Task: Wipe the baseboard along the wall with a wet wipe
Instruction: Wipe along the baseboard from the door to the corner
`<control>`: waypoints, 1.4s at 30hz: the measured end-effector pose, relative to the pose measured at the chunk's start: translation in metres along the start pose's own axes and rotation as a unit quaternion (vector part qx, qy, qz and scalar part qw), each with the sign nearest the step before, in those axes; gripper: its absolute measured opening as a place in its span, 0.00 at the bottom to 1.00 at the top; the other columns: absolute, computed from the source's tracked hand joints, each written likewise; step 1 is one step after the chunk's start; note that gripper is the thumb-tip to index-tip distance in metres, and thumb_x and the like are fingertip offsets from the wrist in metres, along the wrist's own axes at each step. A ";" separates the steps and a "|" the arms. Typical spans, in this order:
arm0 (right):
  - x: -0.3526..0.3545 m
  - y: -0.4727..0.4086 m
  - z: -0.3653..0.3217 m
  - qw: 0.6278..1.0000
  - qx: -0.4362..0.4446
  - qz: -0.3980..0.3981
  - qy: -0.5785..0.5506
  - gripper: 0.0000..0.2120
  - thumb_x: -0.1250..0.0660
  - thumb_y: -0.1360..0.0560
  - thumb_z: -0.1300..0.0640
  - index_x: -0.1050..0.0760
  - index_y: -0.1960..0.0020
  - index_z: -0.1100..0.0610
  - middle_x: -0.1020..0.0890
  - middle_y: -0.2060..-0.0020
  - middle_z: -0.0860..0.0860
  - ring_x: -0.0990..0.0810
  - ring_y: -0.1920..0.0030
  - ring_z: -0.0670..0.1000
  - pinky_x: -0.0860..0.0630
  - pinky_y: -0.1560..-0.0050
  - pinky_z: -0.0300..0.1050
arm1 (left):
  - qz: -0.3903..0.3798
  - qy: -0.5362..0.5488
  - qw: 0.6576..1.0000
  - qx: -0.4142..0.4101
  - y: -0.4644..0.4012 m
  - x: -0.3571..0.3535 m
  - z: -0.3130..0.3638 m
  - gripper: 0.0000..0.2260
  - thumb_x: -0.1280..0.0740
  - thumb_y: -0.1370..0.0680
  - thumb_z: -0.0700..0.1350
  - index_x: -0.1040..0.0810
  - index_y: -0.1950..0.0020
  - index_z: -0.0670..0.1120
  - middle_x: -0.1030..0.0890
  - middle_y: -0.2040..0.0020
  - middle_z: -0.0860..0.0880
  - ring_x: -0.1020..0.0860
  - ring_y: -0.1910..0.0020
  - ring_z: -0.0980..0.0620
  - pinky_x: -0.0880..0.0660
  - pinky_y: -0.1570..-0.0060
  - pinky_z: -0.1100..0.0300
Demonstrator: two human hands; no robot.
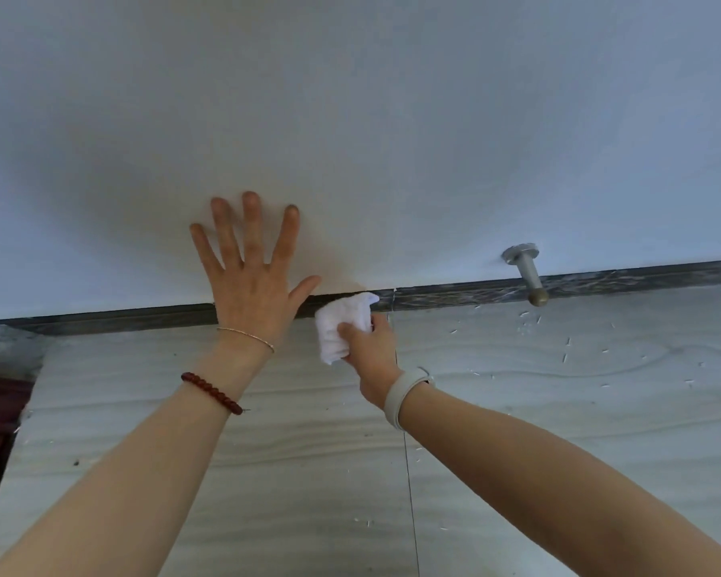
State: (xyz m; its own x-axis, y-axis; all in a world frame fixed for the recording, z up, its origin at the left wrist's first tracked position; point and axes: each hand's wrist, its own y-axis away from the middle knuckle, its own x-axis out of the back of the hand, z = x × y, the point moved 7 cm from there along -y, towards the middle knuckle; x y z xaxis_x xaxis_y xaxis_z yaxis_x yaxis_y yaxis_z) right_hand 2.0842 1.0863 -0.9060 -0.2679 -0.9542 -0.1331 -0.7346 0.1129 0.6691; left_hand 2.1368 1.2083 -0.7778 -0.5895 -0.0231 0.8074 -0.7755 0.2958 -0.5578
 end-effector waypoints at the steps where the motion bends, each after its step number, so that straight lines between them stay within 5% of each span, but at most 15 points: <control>1: 0.004 -0.007 -0.007 1.000 0.013 0.017 -0.018 0.10 0.39 0.26 0.64 0.31 0.45 0.58 0.26 0.62 0.51 0.25 0.61 0.51 0.24 0.49 0.53 | 0.005 0.006 1.000 0.006 -0.001 -0.003 0.001 0.48 0.35 0.30 0.67 0.64 0.25 0.51 0.64 0.27 0.39 0.50 0.33 0.30 0.49 0.37 0.30; 5: 0.058 -0.022 -0.031 0.991 0.050 0.121 -0.001 0.04 0.41 0.27 0.64 0.33 0.57 0.57 0.28 0.66 0.51 0.27 0.65 0.51 0.29 0.63 0.45 | 0.016 0.030 0.999 0.010 -0.001 -0.013 0.001 0.50 0.35 0.31 0.69 0.66 0.26 0.53 0.76 0.29 0.49 0.61 0.29 0.33 0.60 0.32 0.34; 7: 0.115 -0.021 -0.029 0.964 0.061 0.256 -0.033 0.04 0.42 0.26 0.64 0.34 0.54 0.57 0.29 0.68 0.50 0.28 0.67 0.51 0.32 0.68 0.41 | 0.021 0.041 0.999 0.018 -0.002 -0.015 0.000 0.49 0.34 0.31 0.68 0.66 0.26 0.54 0.76 0.29 0.50 0.71 0.29 0.41 0.60 0.33 0.33; 9: 0.163 -0.017 -0.020 0.915 0.068 0.378 -0.124 0.08 0.43 0.26 0.65 0.35 0.49 0.54 0.27 0.66 0.50 0.26 0.65 0.52 0.25 0.63 0.44 | 0.031 0.047 0.998 0.022 -0.004 -0.018 0.001 0.49 0.34 0.31 0.67 0.66 0.26 0.55 0.75 0.29 0.50 0.73 0.30 0.44 0.54 0.37 0.30; 11: 0.175 -0.022 -0.021 0.899 0.111 0.406 -0.122 0.09 0.44 0.26 0.65 0.33 0.51 0.52 0.26 0.65 0.49 0.25 0.61 0.53 0.25 0.55 0.49 | 0.038 0.053 0.997 0.028 -0.006 -0.018 0.002 0.50 0.33 0.31 0.66 0.67 0.26 0.55 0.75 0.29 0.50 0.73 0.29 0.44 0.52 0.39 0.29; 14: 0.113 -0.029 -0.026 0.941 0.150 0.304 0.010 0.12 0.44 0.26 0.67 0.36 0.61 0.51 0.28 0.66 0.52 0.28 0.61 0.53 0.28 0.60 0.45 | 0.046 0.050 0.997 0.033 -0.007 -0.020 0.001 0.49 0.33 0.30 0.66 0.68 0.26 0.55 0.75 0.29 0.50 0.73 0.29 0.44 0.51 0.39 0.29; 17: 0.004 -0.015 -0.007 0.988 0.117 0.054 0.089 0.06 0.43 0.24 0.66 0.31 0.56 0.58 0.26 0.62 0.57 0.27 0.62 0.50 0.29 0.67 0.31 | 0.051 0.047 0.997 0.026 -0.006 -0.022 0.001 0.50 0.33 0.31 0.67 0.68 0.26 0.54 0.75 0.28 0.49 0.65 0.28 0.36 0.47 0.41 0.27; 20: -0.039 -0.005 0.009 0.981 0.097 -0.037 0.162 0.05 0.41 0.25 0.64 0.29 0.50 0.61 0.25 0.60 0.57 0.26 0.58 0.51 0.28 0.61 0.41 | 0.057 0.034 0.998 0.018 -0.006 -0.022 0.000 0.49 0.34 0.30 0.68 0.67 0.26 0.54 0.74 0.28 0.49 0.62 0.28 0.34 0.46 0.42 0.27; 24: 0.067 -0.039 -0.008 0.980 0.075 0.180 -0.050 0.12 0.38 0.28 0.57 0.29 0.50 0.64 0.25 0.62 0.59 0.25 0.71 0.48 0.30 0.76 0.34 | 0.054 0.037 0.998 0.025 -0.006 -0.022 0.000 0.49 0.34 0.30 0.68 0.67 0.26 0.54 0.74 0.28 0.49 0.67 0.28 0.39 0.48 0.41 0.28; 28: 0.161 -0.032 -0.013 0.908 0.072 0.399 -0.106 0.09 0.43 0.24 0.65 0.31 0.45 0.57 0.26 0.60 0.53 0.24 0.60 0.54 0.28 0.63 0.42 | 0.058 0.037 0.997 0.032 -0.005 -0.025 0.001 0.49 0.34 0.30 0.67 0.66 0.26 0.54 0.73 0.28 0.49 0.71 0.28 0.43 0.48 0.40 0.28; 32: 0.087 -0.032 -0.016 0.970 0.113 0.215 0.016 0.08 0.43 0.25 0.68 0.32 0.47 0.60 0.26 0.64 0.52 0.27 0.63 0.50 0.30 0.67 0.30 | 0.055 0.036 0.997 0.040 -0.001 -0.026 0.003 0.48 0.35 0.29 0.67 0.68 0.26 0.53 0.75 0.28 0.48 0.53 0.33 0.28 0.44 0.41 0.28; 35: 0.004 -0.029 0.004 0.983 0.043 -0.052 0.169 0.17 0.38 0.26 0.66 0.32 0.38 0.65 0.25 0.53 0.56 0.26 0.53 0.53 0.26 0.55 0.43 | 0.058 0.029 0.997 0.044 -0.002 -0.023 0.002 0.48 0.35 0.29 0.67 0.67 0.26 0.53 0.74 0.28 0.48 0.46 0.37 0.28 0.43 0.41 0.28; 37: 0.001 -0.028 0.004 0.983 0.026 -0.080 0.164 0.17 0.38 0.26 0.65 0.32 0.37 0.64 0.26 0.53 0.54 0.26 0.52 0.52 0.26 0.54 0.45 | 0.056 0.031 0.997 0.046 -0.002 -0.023 0.003 0.48 0.35 0.29 0.66 0.67 0.26 0.53 0.74 0.28 0.48 0.47 0.37 0.28 0.43 0.40 0.28; 40: 0.070 -0.041 -0.006 0.993 0.020 0.113 0.022 0.07 0.41 0.24 0.64 0.28 0.47 0.61 0.25 0.58 0.54 0.27 0.53 0.53 0.29 0.56 0.45 | 0.046 0.039 0.997 0.046 0.001 -0.025 0.003 0.47 0.35 0.28 0.65 0.67 0.26 0.54 0.74 0.28 0.49 0.58 0.30 0.31 0.46 0.39 0.29; 42: 0.132 -0.040 -0.009 0.948 0.026 0.304 -0.094 0.04 0.42 0.22 0.62 0.29 0.50 0.59 0.25 0.59 0.55 0.27 0.51 0.54 0.30 0.55 0.46 | 0.044 0.049 0.997 0.045 0.001 -0.025 0.003 0.47 0.35 0.28 0.64 0.66 0.26 0.54 0.74 0.28 0.49 0.61 0.28 0.33 0.47 0.38 0.30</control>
State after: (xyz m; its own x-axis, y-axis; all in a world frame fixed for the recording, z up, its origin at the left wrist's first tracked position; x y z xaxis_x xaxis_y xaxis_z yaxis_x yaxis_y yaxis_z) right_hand 2.0838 0.9535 -0.9441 -0.7546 -0.6422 0.1349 -0.4362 0.6444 0.6281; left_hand 2.1505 1.2061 -0.7991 -0.6351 0.0930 0.7668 -0.7414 0.2051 -0.6390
